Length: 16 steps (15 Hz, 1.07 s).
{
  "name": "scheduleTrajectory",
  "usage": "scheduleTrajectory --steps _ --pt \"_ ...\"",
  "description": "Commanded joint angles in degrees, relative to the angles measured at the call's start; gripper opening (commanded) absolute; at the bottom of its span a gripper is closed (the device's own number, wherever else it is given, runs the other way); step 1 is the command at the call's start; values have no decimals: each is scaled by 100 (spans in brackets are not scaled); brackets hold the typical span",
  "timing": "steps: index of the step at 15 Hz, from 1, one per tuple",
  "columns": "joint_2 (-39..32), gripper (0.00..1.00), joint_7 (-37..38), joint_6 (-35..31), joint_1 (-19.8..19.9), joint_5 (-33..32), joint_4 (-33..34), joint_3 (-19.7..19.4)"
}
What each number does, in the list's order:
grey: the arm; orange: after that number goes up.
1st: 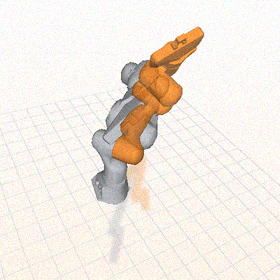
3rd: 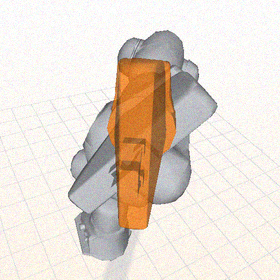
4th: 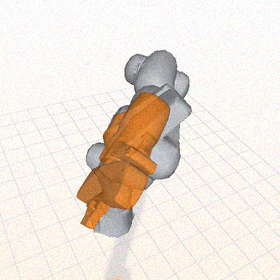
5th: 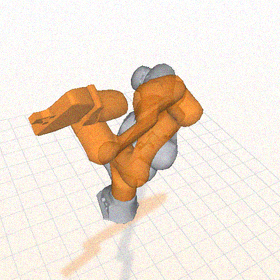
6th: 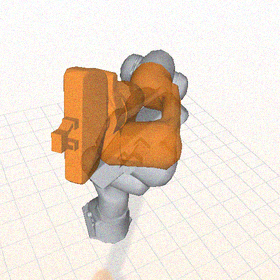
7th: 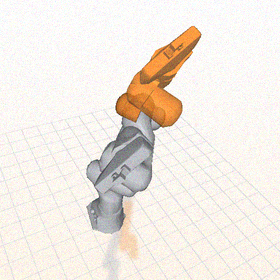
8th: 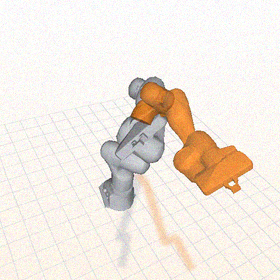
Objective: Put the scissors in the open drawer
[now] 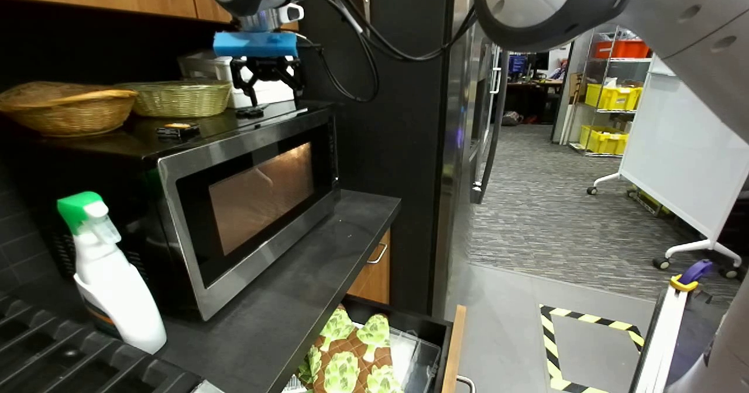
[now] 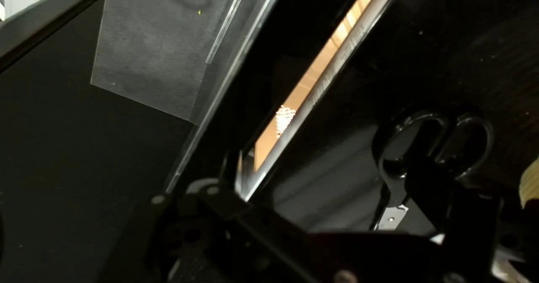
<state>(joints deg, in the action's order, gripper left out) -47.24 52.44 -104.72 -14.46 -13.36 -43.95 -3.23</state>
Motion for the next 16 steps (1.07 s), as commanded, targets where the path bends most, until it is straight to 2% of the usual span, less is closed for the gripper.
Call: scheduleTrajectory --steps 1,16 --pt "-143 100 -63 169 -23 -13 300 -7" --pt "-230 100 -24 393 -75 -92 508 -58"
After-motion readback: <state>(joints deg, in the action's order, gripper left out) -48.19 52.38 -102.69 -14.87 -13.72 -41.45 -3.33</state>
